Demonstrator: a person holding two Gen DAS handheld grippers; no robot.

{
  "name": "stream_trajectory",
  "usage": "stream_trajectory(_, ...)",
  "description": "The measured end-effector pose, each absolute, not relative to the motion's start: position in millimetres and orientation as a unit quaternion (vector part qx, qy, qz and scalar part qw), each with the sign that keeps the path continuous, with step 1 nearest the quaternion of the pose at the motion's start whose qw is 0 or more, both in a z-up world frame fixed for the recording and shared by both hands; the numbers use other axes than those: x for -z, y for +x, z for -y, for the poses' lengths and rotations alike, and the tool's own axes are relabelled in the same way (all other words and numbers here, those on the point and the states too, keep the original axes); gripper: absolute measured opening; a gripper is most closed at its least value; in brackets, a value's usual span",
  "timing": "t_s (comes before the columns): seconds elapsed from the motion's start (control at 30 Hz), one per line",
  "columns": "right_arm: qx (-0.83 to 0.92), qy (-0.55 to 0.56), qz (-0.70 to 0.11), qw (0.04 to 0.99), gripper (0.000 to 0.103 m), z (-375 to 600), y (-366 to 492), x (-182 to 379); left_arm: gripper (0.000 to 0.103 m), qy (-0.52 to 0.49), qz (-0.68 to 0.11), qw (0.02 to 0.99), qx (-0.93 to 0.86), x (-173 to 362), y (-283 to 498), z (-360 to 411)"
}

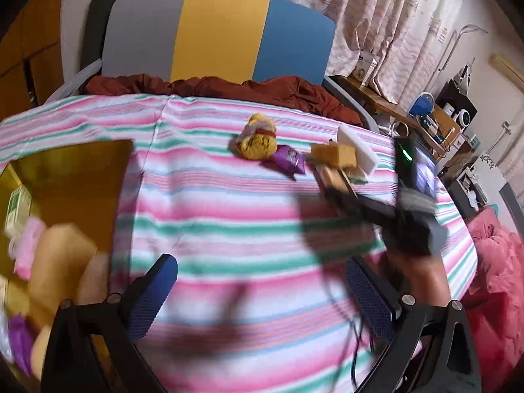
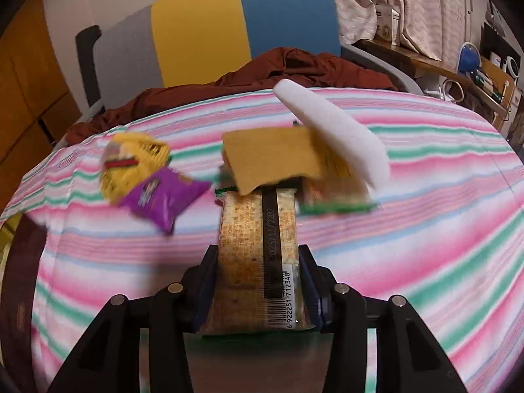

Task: Organize objects
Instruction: 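Grasp the purple snack packet with the left tool while the right tool holds the crackers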

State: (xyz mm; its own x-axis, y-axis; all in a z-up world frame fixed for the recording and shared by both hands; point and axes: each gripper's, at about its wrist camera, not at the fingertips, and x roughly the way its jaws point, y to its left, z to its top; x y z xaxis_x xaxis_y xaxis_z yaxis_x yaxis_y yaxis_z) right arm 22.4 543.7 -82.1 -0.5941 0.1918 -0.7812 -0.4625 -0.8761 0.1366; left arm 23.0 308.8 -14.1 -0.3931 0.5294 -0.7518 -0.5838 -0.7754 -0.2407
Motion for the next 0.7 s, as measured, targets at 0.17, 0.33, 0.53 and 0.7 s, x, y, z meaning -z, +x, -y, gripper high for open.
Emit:
stream_trajectory(0.17,-0.886,-0.361,-0.257,0.137,0.047,-551.3,73.6,83.4,0.103,-0.426,-0.062,0.333,-0.839,20.6,5.2,-349.7)
stream_trajectory(0.33,-0.871,-0.306,-0.343,0.172,0.045,-573.8,117.5,88.9,0.103,-0.43,-0.067,0.329,-0.838,32.0,-11.7,-381.9)
stream_trajectory(0.53,-0.905,-0.316,-0.185,0.219,0.046,-532.6,121.2,64.7,0.103,-0.441,-0.076,0.318,-0.835,49.4,-37.5,-430.1)
stream_trajectory(0.7,-0.905,-0.318,-0.2,0.201,0.046,-521.9,125.3,83.0,0.103,-0.437,-0.103,0.313,-0.837,59.1,-55.8,-465.2)
